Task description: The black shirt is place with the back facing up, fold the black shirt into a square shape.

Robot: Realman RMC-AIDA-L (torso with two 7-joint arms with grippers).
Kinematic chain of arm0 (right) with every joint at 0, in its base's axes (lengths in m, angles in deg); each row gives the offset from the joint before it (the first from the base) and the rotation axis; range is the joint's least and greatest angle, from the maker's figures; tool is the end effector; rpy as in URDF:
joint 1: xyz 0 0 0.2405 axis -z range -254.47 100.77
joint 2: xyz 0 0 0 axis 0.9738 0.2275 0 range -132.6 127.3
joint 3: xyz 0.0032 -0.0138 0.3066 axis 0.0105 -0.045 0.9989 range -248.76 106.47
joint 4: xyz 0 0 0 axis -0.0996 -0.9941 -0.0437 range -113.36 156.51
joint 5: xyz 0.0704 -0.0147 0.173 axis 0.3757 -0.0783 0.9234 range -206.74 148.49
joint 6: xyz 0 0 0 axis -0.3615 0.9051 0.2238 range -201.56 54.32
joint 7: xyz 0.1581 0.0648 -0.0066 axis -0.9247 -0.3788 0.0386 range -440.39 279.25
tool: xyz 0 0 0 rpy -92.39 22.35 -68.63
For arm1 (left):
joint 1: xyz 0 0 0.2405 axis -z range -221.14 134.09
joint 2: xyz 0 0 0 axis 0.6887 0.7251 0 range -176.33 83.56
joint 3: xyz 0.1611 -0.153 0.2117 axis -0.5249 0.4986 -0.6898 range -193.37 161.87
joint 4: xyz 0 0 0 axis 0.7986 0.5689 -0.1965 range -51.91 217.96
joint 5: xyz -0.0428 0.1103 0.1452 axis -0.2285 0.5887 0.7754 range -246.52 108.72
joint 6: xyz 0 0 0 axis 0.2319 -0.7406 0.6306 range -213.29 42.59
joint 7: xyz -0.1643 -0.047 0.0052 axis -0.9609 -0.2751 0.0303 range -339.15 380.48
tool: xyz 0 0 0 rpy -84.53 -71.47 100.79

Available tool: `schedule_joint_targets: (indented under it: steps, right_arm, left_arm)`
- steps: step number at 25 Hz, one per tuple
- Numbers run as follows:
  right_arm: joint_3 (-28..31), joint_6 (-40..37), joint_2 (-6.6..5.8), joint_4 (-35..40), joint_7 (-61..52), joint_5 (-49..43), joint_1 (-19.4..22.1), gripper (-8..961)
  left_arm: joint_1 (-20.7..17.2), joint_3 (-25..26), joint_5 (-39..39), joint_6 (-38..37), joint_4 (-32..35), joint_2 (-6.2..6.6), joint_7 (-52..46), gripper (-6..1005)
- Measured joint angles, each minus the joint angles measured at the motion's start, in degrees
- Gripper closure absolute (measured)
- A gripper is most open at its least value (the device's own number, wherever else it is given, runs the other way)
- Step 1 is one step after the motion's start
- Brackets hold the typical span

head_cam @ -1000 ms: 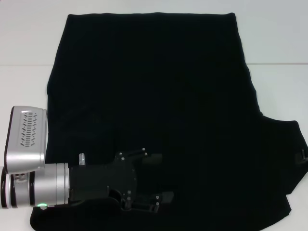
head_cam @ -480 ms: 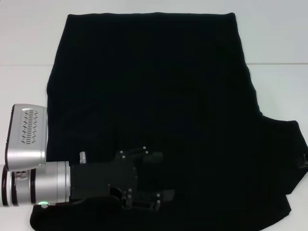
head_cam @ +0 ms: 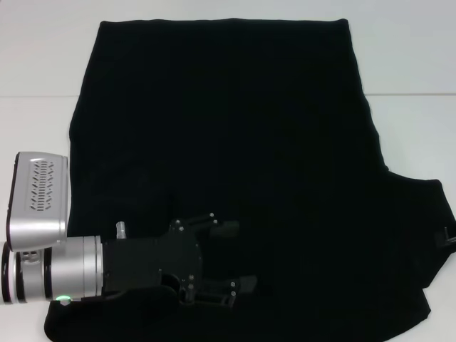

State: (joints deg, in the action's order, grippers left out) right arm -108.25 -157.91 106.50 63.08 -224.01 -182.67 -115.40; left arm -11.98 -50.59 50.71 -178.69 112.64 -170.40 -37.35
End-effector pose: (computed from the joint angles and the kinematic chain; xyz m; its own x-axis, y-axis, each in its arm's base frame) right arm 0.3614 0.3817 0.0294 0.1811 -0.9664 -0.1825 -0.9350 -0.1116 -0.3368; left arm -0.2523 0.3074 -0.1013 0.8264 0.1339 0.5470 0.2277 -0.9678 -0.1070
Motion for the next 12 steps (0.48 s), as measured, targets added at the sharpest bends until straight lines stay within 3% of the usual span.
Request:
schedule_joint_targets:
  steps: [2, 12]
  right_arm:
    - [0.2, 0.1, 0.0, 0.0, -0.1, 0.0, 0.1, 213]
    - [0.3, 1.4, 0.2, 0.0, -0.3, 0.0, 0.6, 616]
  left_arm:
    - [0.0, 0.0, 0.0, 0.0, 0.1, 0.0, 0.1, 80]
    - [0.0, 0.0, 0.0, 0.1, 0.1, 0.0, 0.1, 79]
